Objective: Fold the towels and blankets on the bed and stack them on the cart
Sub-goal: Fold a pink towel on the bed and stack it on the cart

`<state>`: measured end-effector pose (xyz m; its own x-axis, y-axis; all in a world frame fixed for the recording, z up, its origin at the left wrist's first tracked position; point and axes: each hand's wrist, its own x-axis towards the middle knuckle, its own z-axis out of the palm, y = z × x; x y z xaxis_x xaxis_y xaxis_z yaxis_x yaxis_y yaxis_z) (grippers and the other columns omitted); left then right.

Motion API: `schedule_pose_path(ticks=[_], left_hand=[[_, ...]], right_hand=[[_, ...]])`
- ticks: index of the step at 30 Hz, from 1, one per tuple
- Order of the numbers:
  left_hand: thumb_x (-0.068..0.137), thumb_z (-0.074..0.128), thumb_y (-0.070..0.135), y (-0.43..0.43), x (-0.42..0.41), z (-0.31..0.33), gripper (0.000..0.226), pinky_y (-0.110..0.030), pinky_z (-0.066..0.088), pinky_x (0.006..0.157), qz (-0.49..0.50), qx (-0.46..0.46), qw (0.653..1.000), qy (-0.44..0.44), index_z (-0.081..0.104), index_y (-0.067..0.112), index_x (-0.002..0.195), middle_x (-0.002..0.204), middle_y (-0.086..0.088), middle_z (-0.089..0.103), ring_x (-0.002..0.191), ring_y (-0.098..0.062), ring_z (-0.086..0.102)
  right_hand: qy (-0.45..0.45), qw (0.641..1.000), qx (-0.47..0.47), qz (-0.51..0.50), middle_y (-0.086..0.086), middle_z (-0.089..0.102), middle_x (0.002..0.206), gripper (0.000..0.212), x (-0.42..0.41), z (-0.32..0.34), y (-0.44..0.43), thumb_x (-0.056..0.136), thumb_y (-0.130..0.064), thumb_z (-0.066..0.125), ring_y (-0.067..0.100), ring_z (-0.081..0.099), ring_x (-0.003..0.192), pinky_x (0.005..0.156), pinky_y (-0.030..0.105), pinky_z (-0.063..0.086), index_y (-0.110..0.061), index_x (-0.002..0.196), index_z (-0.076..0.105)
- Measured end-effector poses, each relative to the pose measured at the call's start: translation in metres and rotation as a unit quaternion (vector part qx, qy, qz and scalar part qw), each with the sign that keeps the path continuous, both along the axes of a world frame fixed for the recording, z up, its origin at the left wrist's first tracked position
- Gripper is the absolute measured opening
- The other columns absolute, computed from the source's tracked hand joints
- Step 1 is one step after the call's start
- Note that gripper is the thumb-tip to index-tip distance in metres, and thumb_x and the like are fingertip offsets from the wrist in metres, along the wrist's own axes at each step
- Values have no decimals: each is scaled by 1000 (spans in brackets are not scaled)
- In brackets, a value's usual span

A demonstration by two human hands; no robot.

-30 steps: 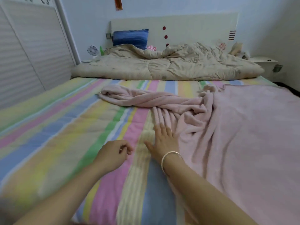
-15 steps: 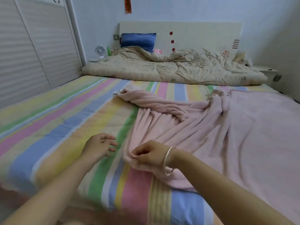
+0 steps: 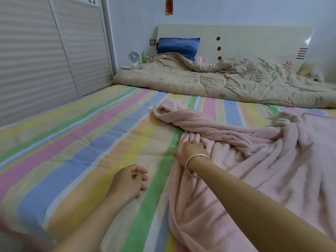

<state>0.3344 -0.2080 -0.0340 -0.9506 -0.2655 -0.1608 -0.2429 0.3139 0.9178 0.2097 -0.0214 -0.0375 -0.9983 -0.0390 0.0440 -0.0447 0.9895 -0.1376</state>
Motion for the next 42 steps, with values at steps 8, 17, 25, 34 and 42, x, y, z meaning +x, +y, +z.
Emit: schedule_pose_path(ticks=[8, 17, 25, 34, 42], left_hand=[[96, 37, -3, -65, -50, 4, 29, -26, 45, 48, -7, -13, 1000, -18, 64, 7, 96, 91, -9, 69, 59, -17, 62], [104, 37, 21, -124, -86, 51, 28, -22, 49, 39, 18, 229, 971, -61, 60, 4, 104, 60, -7, 66, 50, -16, 65], [89, 66, 20, -123, -89, 31, 30, -33, 54, 80, -94, 149, 974, -143, 68, -1, 111, 106, -20, 71, 89, -26, 68], [78, 49, 2, -150, -42, 85, 19, -24, 53, 48, -312, -295, 832, -351, 62, 9, 89, 70, -4, 63, 55, -11, 62], [91, 58, 49, -159, -65, 56, 39, -26, 55, 54, -256, -156, 892, -339, 67, 11, 93, 74, -1, 68, 57, -12, 64]], right_hand=[[9, 992, -78, -101, 17, 46, 141, 45, -52, 17, -38, 99, -21, 33, 30, 42, 131, 109, 39, 31, -3, 138, 44], [-172, 828, -424, 323, -14, 56, 68, 38, 41, 85, -161, 91, -49, 50, 2, 51, 68, 74, 19, 42, -19, 74, 64], [-107, 903, -394, 135, -8, 69, 82, 15, 10, 67, -96, 95, -33, 55, 15, 67, 79, 84, 35, 54, -27, 86, 65], [48, 981, -151, 110, -3, 36, 141, 62, 1, 82, -100, 84, -17, 56, 20, 52, 114, 91, 34, 48, -31, 141, 36], [-41, 988, 46, 141, 8, 52, 135, 61, -37, 57, -159, 89, -34, 56, 28, 57, 113, 83, 36, 46, -23, 145, 33]])
